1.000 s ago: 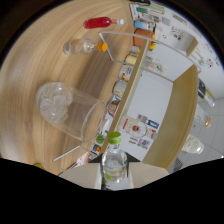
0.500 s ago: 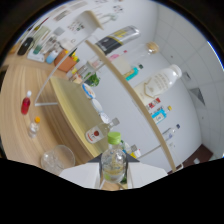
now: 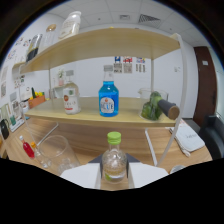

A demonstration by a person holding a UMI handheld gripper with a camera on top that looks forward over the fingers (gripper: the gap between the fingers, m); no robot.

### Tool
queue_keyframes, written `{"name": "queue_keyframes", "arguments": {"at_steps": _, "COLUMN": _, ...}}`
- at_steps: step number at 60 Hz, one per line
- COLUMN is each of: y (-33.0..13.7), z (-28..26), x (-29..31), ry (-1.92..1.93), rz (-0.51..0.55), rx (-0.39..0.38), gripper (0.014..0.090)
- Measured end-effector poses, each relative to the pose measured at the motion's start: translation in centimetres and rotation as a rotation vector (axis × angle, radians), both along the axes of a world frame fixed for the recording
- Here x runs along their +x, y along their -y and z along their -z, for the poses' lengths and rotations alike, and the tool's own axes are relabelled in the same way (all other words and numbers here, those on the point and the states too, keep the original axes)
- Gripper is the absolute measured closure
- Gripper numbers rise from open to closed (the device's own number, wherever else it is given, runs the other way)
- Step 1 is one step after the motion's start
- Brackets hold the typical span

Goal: Make me a cup of Vodka Sunrise.

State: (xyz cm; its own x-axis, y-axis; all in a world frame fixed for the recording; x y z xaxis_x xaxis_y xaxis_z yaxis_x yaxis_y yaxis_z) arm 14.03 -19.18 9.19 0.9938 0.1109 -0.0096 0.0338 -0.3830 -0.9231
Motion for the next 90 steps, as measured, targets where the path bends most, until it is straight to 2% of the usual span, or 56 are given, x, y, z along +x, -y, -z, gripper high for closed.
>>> {"name": "queue_keyframes", "arguments": {"at_steps": 11, "y": 0.0, "z": 5.2, "x": 1.0, "ry": -0.029, "rz": 0.023, "rx": -0.103, "gripper": 0.0688}}
{"name": "queue_keyframes", "arguments": {"at_steps": 20, "y": -0.2, "z": 6.3, "x": 1.3, "ry": -0.036, "rz": 0.035, "rx": -0.13, "gripper": 0.0689}}
{"name": "queue_keyframes", "arguments": {"at_steps": 25, "y": 0.1, "z": 7.4, "x": 1.5, "ry": -0.026, "rz": 0.048, "rx": -0.186, "gripper": 0.0683}}
{"name": "queue_keyframes", "arguments": {"at_steps": 39, "y": 0.9, "z": 7.5, "x": 1.5, "ry": 0.01, "rz": 0.052, "rx": -0.186, "gripper": 0.0676}}
{"name": "queue_keyframes", "arguments": {"at_steps": 46, "y": 2.1, "z": 7.9, "x": 1.5, "ry": 0.014, "rz": 0.051, "rx": -0.235, "gripper": 0.0666}}
{"name": "queue_keyframes", "arguments": {"at_steps": 48, "y": 2.4, "z": 7.7, "x": 1.6, "ry": 0.016, "rz": 0.057, "rx": -0.235, "gripper": 0.0631}}
{"name": "queue_keyframes", "arguments": {"at_steps": 52, "y": 3.0, "z": 6.4, "x": 1.7, "ry": 0.021, "rz": 0.064, "rx": -0.221, "gripper": 0.0508}}
{"name": "queue_keyframes", "arguments": {"at_steps": 57, "y": 4.0, "z": 4.0, "x": 1.6, "ry": 0.037, "rz": 0.067, "rx": -0.202, "gripper": 0.0258}}
{"name": "queue_keyframes", "arguments": {"at_steps": 59, "y": 4.4, "z": 2.8, "x": 1.6, "ry": 0.047, "rz": 0.078, "rx": -0.193, "gripper": 0.0204}}
{"name": "queue_keyframes", "arguments": {"at_steps": 68, "y": 7.3, "z": -2.6, "x": -0.1, "ry": 0.049, "rz": 0.114, "rx": -0.167, "gripper": 0.0197}}
{"name": "queue_keyframes", "arguments": {"at_steps": 74, "y": 9.7, "z": -4.8, "x": -2.1, "ry": 0.049, "rz": 0.136, "rx": -0.176, "gripper": 0.0202}}
{"name": "queue_keyframes", "arguments": {"at_steps": 90, "y": 13.6, "z": -5.7, "x": -8.0, "ry": 0.038, "rz": 0.147, "rx": -0.217, "gripper": 0.0186}}
